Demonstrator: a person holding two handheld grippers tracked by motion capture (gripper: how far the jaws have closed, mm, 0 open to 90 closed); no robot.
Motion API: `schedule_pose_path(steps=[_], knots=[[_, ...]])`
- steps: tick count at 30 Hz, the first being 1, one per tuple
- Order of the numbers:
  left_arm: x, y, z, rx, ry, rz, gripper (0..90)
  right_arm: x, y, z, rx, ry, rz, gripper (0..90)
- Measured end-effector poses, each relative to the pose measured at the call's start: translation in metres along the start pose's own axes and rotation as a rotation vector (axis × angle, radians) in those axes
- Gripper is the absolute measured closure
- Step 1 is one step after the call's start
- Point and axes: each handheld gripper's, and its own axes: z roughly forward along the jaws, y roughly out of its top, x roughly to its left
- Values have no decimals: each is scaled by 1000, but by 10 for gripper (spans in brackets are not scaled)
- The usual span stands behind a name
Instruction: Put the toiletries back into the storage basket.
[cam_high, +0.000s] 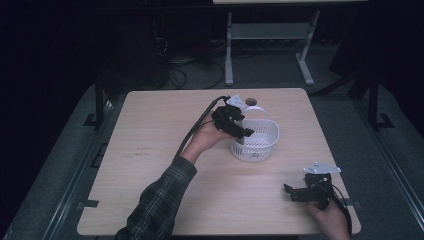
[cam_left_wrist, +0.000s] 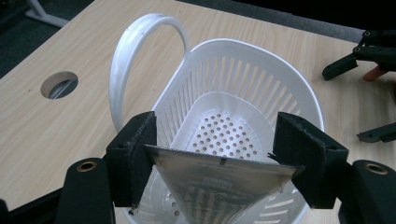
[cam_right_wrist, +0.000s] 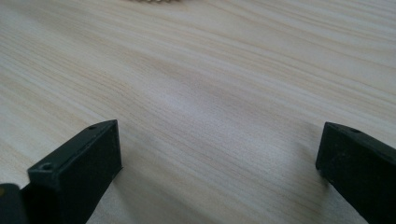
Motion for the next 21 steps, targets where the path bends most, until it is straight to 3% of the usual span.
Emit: schedule_pose_path(steps=[10, 17, 21], knots=[[-1, 0, 0, 8, 4, 16, 293, 0, 0, 0, 0, 0, 1, 0], [-3, 0, 2, 29, 16, 34, 157, 0, 0, 0, 0, 0, 0, 0], [-2, 0, -1, 21, 19, 34, 140, 0, 0, 0, 0, 0, 0, 0]])
